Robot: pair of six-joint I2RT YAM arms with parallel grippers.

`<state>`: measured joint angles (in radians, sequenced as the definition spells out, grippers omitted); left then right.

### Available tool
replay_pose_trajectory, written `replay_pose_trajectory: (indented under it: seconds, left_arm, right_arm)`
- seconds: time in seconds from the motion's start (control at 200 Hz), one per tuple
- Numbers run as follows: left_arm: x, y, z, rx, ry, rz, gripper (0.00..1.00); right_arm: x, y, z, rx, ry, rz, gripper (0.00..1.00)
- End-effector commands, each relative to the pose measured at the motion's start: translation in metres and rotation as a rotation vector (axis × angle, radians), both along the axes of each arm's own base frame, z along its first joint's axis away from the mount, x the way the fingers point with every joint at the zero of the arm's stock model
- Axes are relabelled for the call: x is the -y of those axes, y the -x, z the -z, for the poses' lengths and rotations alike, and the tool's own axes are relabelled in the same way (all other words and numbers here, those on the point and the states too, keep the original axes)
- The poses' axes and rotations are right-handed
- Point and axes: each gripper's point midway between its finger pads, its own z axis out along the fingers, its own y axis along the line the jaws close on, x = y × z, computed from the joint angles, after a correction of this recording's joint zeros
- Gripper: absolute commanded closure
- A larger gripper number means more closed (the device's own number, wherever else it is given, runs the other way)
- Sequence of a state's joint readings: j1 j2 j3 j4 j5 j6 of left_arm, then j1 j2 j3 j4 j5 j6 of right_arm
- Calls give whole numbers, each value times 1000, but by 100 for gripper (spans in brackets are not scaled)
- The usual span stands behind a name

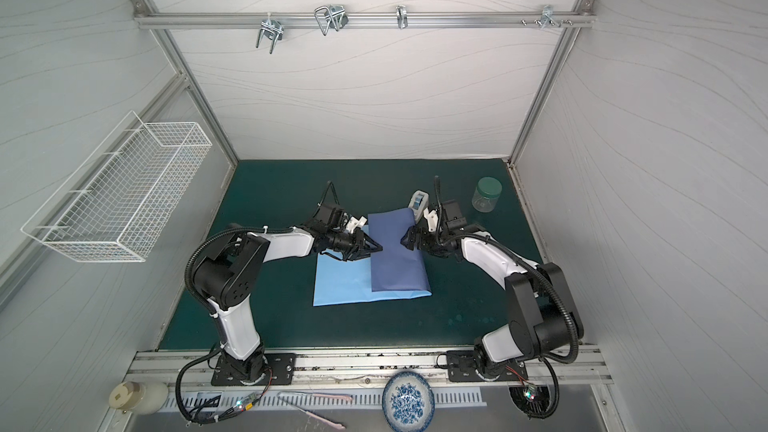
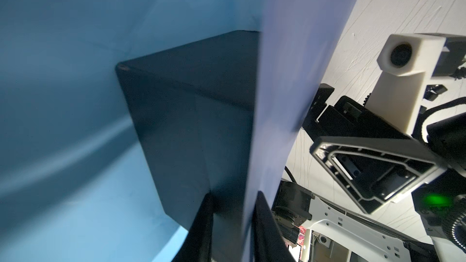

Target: Wrap the gift box in paper

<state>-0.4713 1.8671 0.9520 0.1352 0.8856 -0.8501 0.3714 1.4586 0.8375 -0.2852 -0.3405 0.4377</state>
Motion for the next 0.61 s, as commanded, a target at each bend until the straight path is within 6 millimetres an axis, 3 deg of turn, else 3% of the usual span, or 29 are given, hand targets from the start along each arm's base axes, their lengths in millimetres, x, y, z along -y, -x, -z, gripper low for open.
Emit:
replay_pose_trajectory:
  seconds: [0.0, 0.6]
  left_arm:
    - [-13, 3, 33, -57, -129, -38, 83]
    - [-27, 5, 36, -69, -104, -44, 93]
  right_arm:
    - [2, 8, 11, -39, 17, -27, 1]
    - [-45, 22, 24, -161, -178, -127, 1]
